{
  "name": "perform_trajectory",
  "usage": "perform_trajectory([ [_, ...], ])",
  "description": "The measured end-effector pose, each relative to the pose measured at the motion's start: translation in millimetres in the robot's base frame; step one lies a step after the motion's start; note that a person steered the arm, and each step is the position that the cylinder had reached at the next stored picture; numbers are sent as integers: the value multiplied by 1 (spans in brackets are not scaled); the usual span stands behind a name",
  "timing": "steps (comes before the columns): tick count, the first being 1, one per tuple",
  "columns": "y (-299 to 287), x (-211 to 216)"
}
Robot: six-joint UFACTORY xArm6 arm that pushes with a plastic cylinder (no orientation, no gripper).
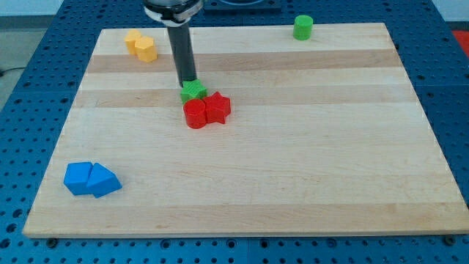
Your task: Separate the yellow blocks
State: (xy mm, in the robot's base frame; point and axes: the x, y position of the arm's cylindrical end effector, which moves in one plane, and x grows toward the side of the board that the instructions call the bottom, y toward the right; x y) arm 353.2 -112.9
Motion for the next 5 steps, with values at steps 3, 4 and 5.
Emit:
perform_trajectory([
  [3,-29,6],
  [4,-29,13],
  [5,-29,16],
])
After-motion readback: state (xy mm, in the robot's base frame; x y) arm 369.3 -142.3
